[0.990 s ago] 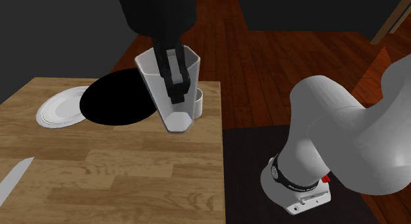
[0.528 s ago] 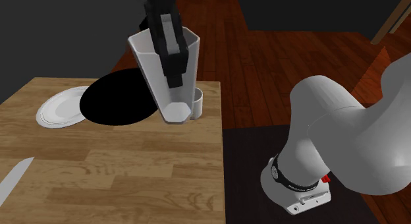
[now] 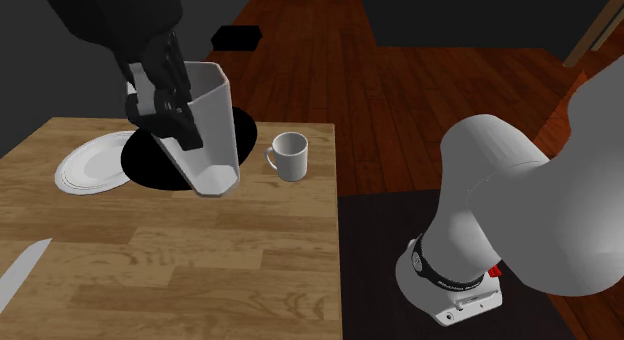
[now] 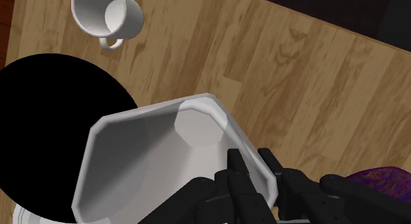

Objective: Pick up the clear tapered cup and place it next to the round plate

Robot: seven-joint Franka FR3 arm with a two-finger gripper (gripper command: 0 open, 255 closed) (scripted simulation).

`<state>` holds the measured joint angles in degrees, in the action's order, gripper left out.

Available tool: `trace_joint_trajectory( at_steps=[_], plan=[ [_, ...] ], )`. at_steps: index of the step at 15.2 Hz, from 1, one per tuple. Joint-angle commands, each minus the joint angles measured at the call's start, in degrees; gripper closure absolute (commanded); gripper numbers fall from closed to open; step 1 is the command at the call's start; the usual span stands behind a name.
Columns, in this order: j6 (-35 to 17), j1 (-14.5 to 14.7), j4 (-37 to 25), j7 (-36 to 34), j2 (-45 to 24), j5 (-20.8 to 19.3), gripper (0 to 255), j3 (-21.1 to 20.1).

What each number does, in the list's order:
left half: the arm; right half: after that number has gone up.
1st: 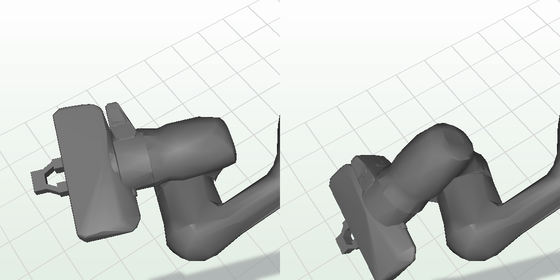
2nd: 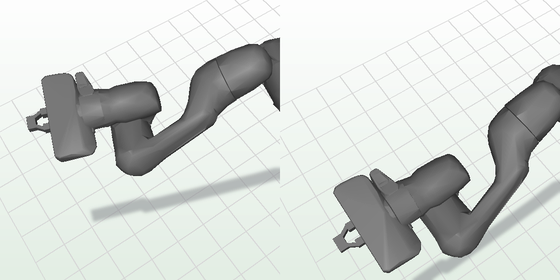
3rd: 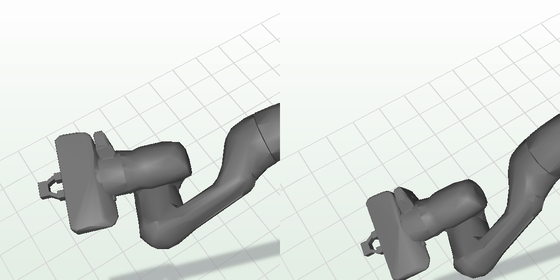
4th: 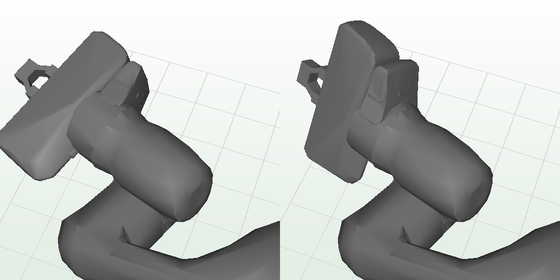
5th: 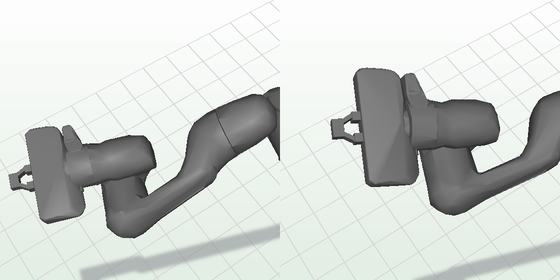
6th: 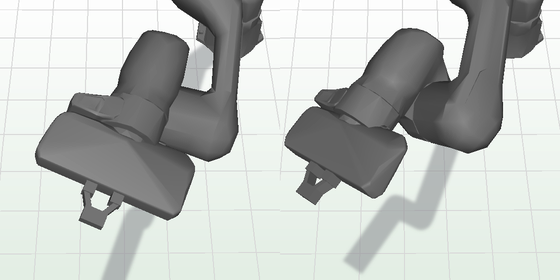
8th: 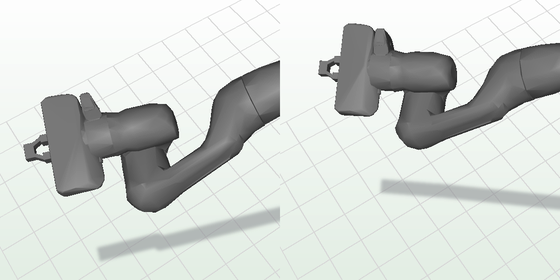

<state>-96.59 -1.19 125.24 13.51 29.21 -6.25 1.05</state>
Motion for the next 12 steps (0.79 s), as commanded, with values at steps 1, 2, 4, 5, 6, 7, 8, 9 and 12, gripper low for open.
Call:
trace_joint_trajectory(
  at_steps=[1,2,4,5,6,7,8,9,12],
  plan=[
    [-2.0,-0.1,-2.3,0.1,-4.2,-0.1,255,0.2],
    [-3.0,-0.1,-3.4,0.2,-6.3,-0.1,255,0.4],
    [-4.7,-0.2,-6.0,0.3,-10.6,-0.1,255,0.6],
    [-5.5,-0.2,-7.3,0.4,-12.7,-0.1,255,0.7],
    [-6.2,-0.3,-8.8,0.5,-14.9,-0.1,255,0.8],
    [-6.9,-0.3,-10.3,0.6,-17.0,0.0,255,1.0],
    [-7.5,-0.4,-11.9,0.7,-19.2,0.0,255,1.1],
    [-8.0,-0.4,-13.6,0.8,-21.4,0.1,255,1.2],
    [-9.1,-0.6,-19.2,1.2,-28.0,0.3,255,1.4]
  ],
)
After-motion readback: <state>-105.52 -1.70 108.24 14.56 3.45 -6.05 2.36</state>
